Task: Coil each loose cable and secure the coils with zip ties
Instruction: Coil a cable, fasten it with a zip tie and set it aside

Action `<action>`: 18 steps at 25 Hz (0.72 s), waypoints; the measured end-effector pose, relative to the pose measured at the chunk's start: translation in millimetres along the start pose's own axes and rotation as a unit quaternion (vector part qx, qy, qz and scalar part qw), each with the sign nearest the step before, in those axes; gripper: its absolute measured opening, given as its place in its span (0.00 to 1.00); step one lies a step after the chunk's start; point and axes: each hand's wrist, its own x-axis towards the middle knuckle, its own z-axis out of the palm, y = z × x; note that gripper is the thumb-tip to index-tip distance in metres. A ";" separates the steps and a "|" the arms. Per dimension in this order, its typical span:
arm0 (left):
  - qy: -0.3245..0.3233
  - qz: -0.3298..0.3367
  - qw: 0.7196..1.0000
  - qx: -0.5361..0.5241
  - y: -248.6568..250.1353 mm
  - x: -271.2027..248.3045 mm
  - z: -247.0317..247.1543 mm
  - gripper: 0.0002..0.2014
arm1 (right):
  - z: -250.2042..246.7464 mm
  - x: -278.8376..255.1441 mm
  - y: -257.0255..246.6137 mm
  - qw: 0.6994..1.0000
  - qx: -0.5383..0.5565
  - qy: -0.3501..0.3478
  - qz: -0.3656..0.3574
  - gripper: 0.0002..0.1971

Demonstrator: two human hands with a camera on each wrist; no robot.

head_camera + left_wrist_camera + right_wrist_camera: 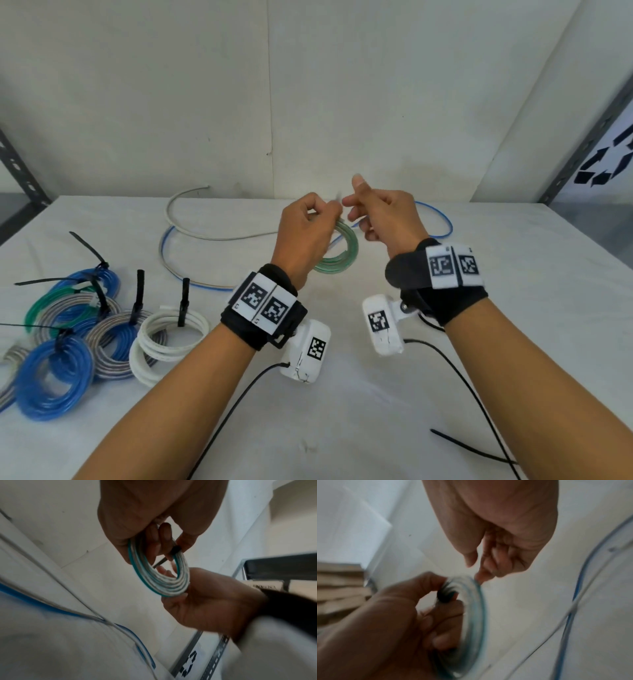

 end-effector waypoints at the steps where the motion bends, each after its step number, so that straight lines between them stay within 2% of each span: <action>1: 0.023 -0.016 0.999 -0.029 3.5 3.5 -5.8 0.12 | -1.8 -8.4 -3.3 1.000 -0.012 -0.028 0.000 0.20; 4: 0.075 -0.048 0.992 -0.089 11.1 7.5 -17.0 0.11 | -0.9 -34.6 -2.1 0.992 -0.012 -0.129 -0.008 0.13; 6: 0.079 -0.058 0.989 -0.107 16.1 5.4 -20.1 0.10 | 1.7 -42.3 1.7 0.990 0.005 -0.136 -0.034 0.12; 9: 0.044 -0.054 0.988 -0.135 28.4 -7.1 -29.3 0.13 | 2.7 -45.6 -6.2 0.991 0.018 -0.112 -0.068 0.09; 12: -0.018 -0.040 0.994 -0.095 34.7 -29.1 -53.2 0.19 | 1.6 -50.9 -18.2 0.990 0.044 -0.113 -0.068 0.08; 15: -0.060 -0.025 0.994 -0.088 37.2 -47.9 -81.0 0.13 | -1.0 -56.1 -26.1 0.986 0.088 -0.136 -0.033 0.10; 18: -0.043 -0.021 0.994 -0.095 42.2 -58.2 -98.6 0.10 | 8.0 -63.4 -28.2 0.977 0.127 -0.173 -0.006 0.13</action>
